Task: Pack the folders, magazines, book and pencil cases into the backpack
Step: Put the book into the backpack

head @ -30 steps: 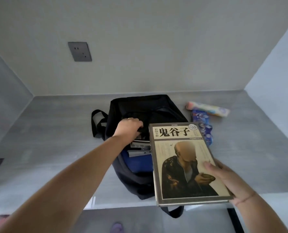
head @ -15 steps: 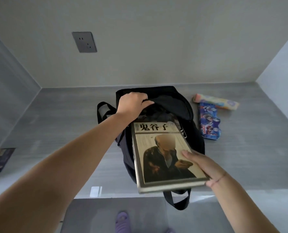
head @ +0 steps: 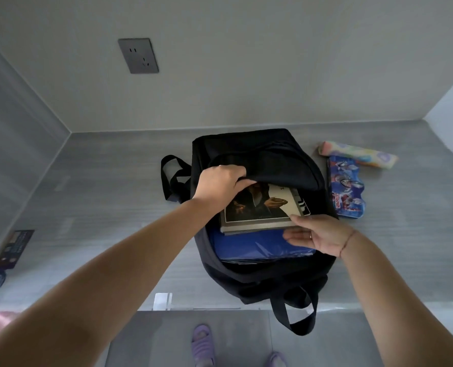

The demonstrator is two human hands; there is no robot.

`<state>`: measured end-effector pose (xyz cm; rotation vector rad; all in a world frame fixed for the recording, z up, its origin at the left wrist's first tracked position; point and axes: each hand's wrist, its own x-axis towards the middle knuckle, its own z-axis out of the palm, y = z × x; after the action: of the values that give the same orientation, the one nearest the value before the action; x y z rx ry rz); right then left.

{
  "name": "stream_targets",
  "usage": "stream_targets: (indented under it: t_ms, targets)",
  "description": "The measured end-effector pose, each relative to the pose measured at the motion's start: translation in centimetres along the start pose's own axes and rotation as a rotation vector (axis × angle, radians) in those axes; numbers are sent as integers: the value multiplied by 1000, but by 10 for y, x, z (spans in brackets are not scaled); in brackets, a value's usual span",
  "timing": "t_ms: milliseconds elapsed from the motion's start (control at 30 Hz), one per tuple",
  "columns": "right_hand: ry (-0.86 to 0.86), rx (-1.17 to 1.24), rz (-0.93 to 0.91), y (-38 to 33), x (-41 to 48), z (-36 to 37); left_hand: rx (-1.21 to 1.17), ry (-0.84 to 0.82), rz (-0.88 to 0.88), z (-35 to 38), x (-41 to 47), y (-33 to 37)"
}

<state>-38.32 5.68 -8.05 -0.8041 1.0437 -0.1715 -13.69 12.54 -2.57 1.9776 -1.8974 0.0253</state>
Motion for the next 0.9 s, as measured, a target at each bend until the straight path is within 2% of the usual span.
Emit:
stream_targets:
  t_ms: [67, 200, 300, 500, 567, 700, 767, 833, 900]
  targets:
    - [-11, 115, -26, 1, 4, 5, -9, 8, 14, 4, -2, 0]
    - [79, 423, -95, -13, 18, 26, -6, 74, 48, 5, -2, 2]
    - [126, 482, -149, -21, 26, 40, 14, 96, 47, 6, -3, 0]
    - [78, 350, -179, -20, 10, 21, 5, 111, 39, 16, -11, 3]
    - [192, 280, -237, -25, 1, -4, 46, 38, 71, 22, -11, 13]
    - [637, 92, -351, -42, 5, -58, 14, 25, 134, 34, -3, 51]
    - [825, -167, -327, -43, 17, -83, -67, 48, 143, 40, 7, 78]
    - [896, -392, -277, -39, 28, -101, -143, 46, 149, 50, 19, 105]
    - [917, -416, -222, -33, 37, -111, -182, 22, 168, 62, 32, 130]
